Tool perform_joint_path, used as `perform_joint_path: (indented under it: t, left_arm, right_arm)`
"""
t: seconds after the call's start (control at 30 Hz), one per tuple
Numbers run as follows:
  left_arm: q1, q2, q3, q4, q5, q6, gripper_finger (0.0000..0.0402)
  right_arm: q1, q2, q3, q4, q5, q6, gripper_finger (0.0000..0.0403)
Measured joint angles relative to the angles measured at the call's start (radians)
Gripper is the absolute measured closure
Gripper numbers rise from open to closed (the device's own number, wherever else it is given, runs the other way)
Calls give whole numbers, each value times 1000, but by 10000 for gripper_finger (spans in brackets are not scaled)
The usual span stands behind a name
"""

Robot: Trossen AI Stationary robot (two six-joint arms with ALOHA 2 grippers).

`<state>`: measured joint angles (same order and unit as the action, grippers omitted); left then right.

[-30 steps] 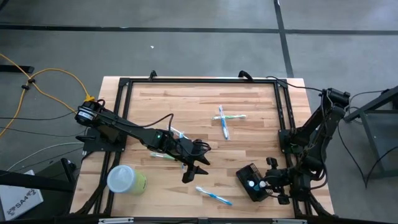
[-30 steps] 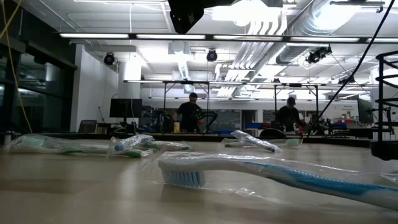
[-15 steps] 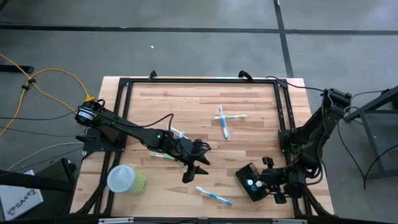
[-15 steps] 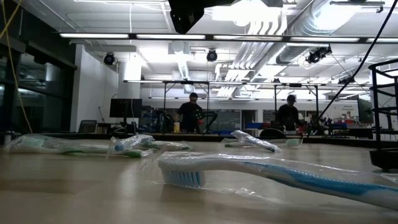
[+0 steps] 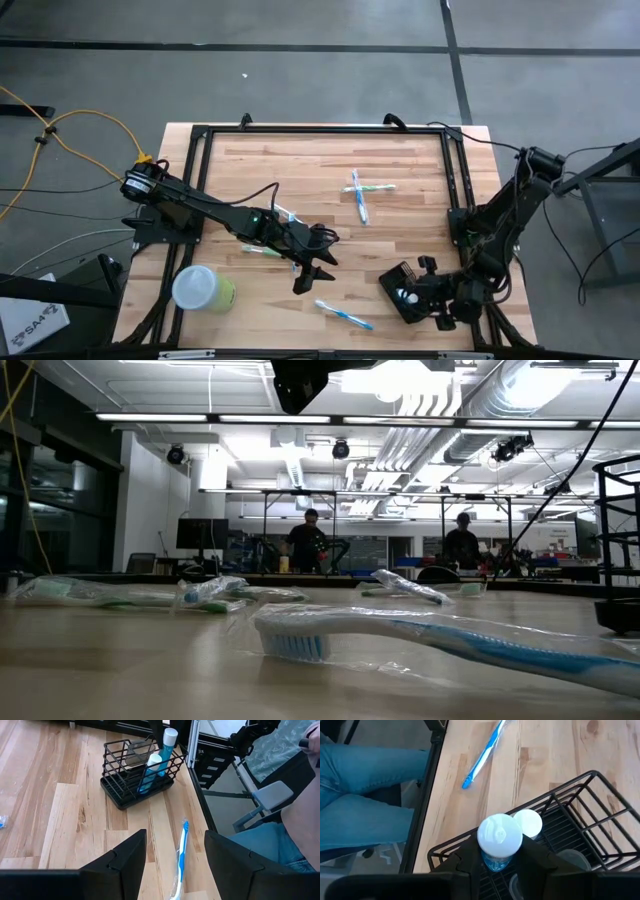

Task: Pick & Place toothbrushing station
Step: Put the blue mouthwash into the middle section of the black wire organizer

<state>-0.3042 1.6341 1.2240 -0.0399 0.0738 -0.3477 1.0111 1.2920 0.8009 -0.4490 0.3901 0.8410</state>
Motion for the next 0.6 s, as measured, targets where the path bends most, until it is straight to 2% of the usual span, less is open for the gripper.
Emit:
perform_joint_path:
  t: [0.6]
  left_arm:
    - [0, 0, 0, 0, 0, 0, 206]
  right_arm:
    - [-18, 53, 2, 12, -14, 4, 319]
